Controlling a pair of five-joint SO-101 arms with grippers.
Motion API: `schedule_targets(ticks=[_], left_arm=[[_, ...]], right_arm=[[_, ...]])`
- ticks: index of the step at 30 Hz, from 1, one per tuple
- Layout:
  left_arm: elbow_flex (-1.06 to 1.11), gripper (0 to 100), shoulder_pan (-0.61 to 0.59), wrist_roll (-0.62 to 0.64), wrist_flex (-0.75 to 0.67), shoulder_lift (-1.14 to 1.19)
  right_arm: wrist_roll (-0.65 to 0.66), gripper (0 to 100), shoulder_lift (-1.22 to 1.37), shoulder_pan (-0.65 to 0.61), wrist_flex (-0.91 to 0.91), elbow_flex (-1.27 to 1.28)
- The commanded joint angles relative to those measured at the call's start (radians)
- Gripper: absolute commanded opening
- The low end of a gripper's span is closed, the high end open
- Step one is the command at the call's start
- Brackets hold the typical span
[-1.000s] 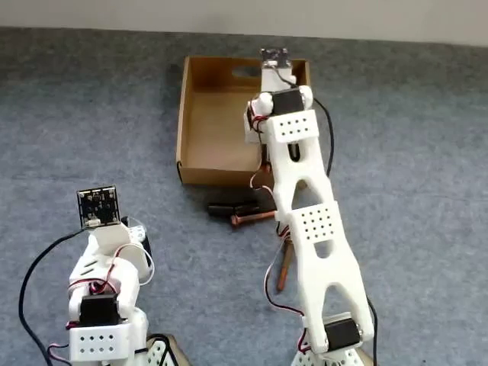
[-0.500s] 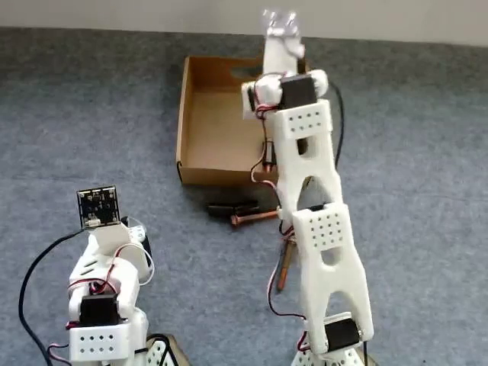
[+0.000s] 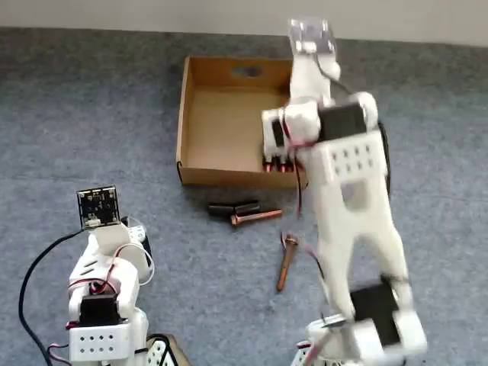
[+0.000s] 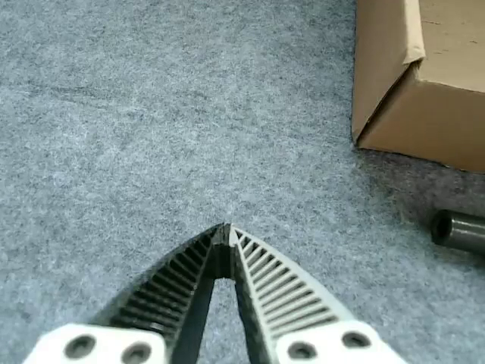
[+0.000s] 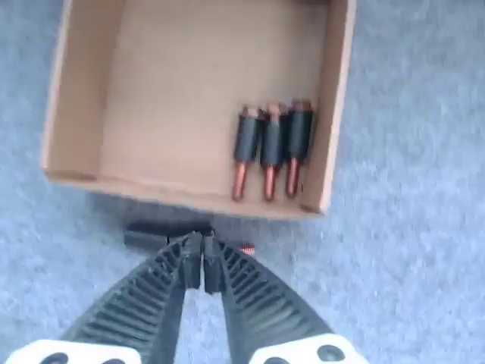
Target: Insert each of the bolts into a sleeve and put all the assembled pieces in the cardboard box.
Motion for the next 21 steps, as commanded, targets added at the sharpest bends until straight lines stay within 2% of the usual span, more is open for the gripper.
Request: schedule_targets(ticks=[1, 4, 8, 11, 14, 18, 21], left_arm=[[0.016, 1, 0.015, -0.009, 0.002, -0.013], [0.016, 1, 0.015, -0.009, 0.002, -0.013], [0.016, 1, 0.015, -0.009, 0.002, -0.013], [0.016, 1, 0.015, -0.009, 0.002, -0.013], [0.016, 1, 0.015, -0.009, 0.002, -0.013], [0.016, 1, 0.015, -0.009, 0.002, -0.013], [0.016, 1, 0.013, -0.009, 0.002, -0.013]], right_arm=[[0.078, 1.0, -0.265, 0.002, -0.105, 0.412], [0.141, 1.0, -0.389, 0.008, -0.162, 0.644], [0.149, 1.5, -0.43, 0.002, -0.245, 0.862], [0.147, 8.0, -0.417, 0.002, -0.325, 0.981], [0.098, 13.4, -0.384, 0.002, -0.387, 1.049], [0.038, 12.5, -0.349, -0.008, -0.493, 1.067], [0.037, 10.8, -0.326, -0.082, -0.567, 1.067]])
